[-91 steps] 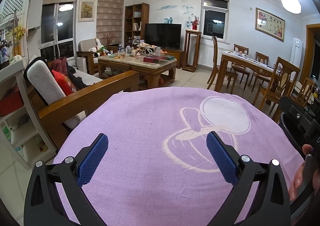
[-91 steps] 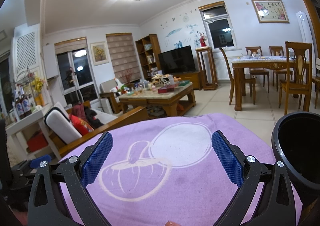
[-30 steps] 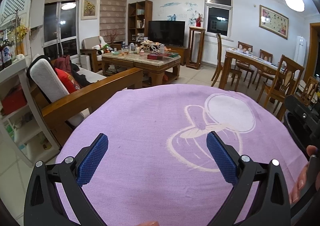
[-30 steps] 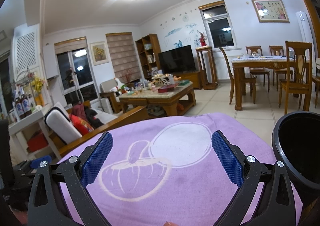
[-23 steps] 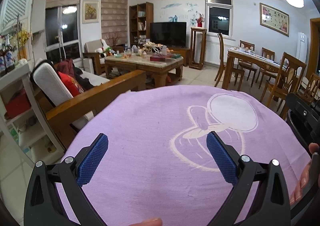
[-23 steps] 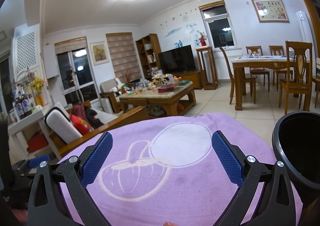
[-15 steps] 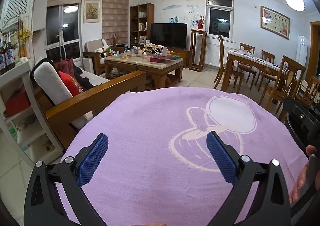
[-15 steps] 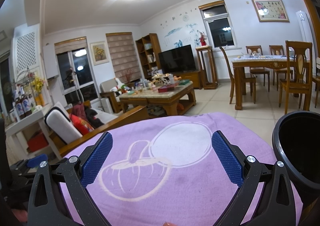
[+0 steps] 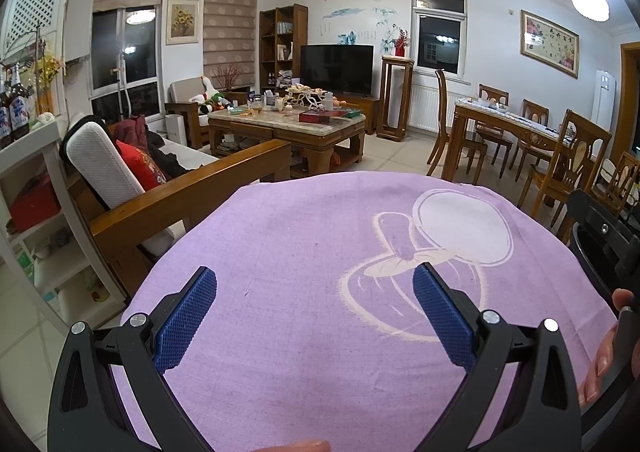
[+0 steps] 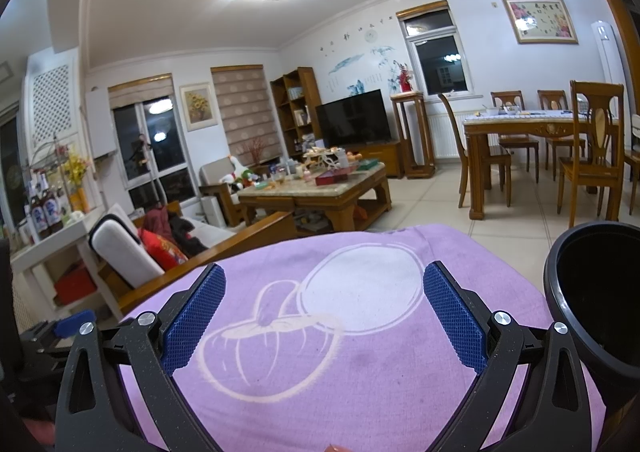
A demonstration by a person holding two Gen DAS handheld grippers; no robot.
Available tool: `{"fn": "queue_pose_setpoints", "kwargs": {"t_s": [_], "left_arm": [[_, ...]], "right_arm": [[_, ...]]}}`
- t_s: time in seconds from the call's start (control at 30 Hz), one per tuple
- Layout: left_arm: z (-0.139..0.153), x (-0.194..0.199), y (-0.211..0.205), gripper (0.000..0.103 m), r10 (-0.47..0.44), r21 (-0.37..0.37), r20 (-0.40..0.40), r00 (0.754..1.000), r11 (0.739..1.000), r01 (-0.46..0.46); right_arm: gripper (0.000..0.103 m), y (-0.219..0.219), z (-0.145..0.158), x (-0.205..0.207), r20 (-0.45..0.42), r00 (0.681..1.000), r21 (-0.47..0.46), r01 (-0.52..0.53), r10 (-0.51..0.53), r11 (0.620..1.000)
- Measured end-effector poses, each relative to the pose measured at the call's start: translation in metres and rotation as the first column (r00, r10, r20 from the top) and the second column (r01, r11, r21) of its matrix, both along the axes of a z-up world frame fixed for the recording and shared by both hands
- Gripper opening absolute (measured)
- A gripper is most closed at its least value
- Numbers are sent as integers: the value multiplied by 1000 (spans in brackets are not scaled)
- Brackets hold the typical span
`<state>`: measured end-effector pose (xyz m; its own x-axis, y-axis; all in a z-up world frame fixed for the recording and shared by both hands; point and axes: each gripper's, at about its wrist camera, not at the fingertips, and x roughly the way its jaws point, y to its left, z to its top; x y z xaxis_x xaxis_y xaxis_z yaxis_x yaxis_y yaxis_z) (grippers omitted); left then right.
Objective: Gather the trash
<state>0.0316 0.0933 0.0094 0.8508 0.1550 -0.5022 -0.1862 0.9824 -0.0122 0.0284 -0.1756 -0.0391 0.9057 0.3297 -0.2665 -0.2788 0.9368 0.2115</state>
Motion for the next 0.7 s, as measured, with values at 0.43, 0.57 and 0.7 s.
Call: {"fn": "queue_pose_setpoints", "kwargs": {"t_s": [0.43, 0.57, 0.7], "left_arm": [[0, 3, 0, 98, 1, 2, -3, 1000, 1000, -1], [-1, 3, 0, 98, 3, 2, -4, 1000, 1000, -3], [-3, 4, 1, 98, 1, 2, -9, 1000, 1000, -1]], "right_arm": [[98, -1, 0, 1, 0, 1000, 0, 0, 0, 1000], [98, -2, 0, 1, -1, 1000, 0, 0, 0, 1000], [98, -2, 1, 1, -1, 1000, 0, -1, 1, 1000]]}}
